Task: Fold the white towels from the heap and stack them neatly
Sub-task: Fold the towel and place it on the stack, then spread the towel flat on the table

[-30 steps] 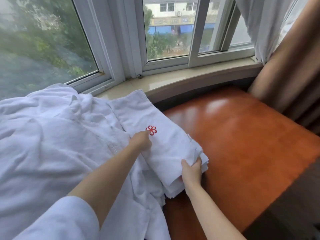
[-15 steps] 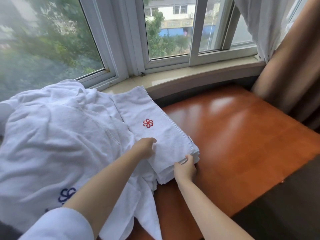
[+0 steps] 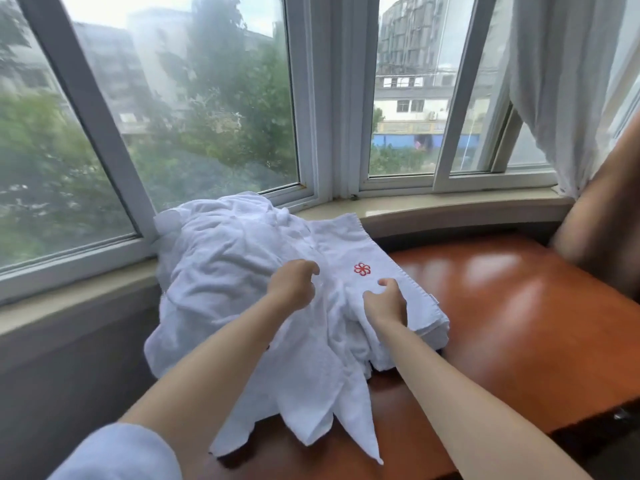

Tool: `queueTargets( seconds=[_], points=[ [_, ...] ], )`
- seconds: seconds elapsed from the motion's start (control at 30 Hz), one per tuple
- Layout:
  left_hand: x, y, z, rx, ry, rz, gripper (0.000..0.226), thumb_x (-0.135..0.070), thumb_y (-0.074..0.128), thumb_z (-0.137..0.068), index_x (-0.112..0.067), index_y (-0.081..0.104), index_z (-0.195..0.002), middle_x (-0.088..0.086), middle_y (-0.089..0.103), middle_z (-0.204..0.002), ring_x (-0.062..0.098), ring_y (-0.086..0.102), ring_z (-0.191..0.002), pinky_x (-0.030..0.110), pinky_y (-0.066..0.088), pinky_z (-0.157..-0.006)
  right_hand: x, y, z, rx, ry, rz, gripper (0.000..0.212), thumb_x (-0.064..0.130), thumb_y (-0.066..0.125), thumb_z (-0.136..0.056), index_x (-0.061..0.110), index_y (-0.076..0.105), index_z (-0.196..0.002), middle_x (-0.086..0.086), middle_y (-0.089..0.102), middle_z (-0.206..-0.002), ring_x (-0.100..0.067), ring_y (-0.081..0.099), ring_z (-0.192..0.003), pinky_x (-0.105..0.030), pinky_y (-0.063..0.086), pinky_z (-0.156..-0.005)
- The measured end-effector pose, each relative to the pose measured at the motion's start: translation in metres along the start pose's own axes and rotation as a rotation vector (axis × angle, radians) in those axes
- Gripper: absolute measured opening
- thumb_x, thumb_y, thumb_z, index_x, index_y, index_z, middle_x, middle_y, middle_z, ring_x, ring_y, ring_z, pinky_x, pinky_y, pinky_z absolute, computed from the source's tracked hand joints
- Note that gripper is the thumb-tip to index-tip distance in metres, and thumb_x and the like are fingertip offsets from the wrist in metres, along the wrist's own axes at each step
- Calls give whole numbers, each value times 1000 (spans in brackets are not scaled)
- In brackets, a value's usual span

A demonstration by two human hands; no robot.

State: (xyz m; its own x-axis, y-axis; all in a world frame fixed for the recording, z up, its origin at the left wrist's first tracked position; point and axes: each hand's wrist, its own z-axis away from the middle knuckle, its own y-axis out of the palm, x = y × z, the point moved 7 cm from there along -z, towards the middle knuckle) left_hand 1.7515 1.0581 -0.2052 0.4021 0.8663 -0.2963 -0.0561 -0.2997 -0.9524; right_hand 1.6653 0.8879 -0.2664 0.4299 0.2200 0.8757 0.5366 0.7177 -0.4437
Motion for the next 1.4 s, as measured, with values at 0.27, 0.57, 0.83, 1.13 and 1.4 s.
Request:
queueTargets(
  seconds=[0.27,0.57,0.83,1.13,1.4],
  points=[
    [101,-72,59,-314,-222,2,41,-3,47,-88,-16,58,-125,7,54,-124,28,51,-117,37,44,-87,71,89,53,219,-197,75,26,20,55,-87,15,61,-112,-6,64,-117,-24,58,-101,-27,46,-84],
    [165,-50,75,-96,-344,-147,34,-35,54,-95,-11,50,-119,11,45,-129,30,52,-112,40,49,-82,75,150,71,302,-285,506,13,21,49,-95,10,55,-98,-13,57,-114,-29,57,-103,-37,48,-87],
    [135,-87,66,-315,-170,1,21,-20,41,-102,-3,52,-108,12,47,-118,29,47,-109,37,39,-87,98,137,75,289,-522,322,45,33,59,-89,20,44,-129,-6,37,-138,-26,35,-126,-37,34,-101],
    [86,-186,82,-678,39,969,10,-10,59,-94,-16,52,-98,13,60,-102,29,63,-95,44,57,-83,123,101,85,304,-380,-318,15,8,54,-93,16,62,-83,-2,62,-80,-24,59,-84,-31,48,-67],
    [122,-110,91,-242,40,585,100,-29,79,-68,-36,21,-149,-13,22,-144,-10,19,-123,7,18,-102,219,55,144,531,-423,-957,13,0,56,-91,10,64,-89,-7,65,-78,-20,62,-71,-31,54,-65]
  ],
)
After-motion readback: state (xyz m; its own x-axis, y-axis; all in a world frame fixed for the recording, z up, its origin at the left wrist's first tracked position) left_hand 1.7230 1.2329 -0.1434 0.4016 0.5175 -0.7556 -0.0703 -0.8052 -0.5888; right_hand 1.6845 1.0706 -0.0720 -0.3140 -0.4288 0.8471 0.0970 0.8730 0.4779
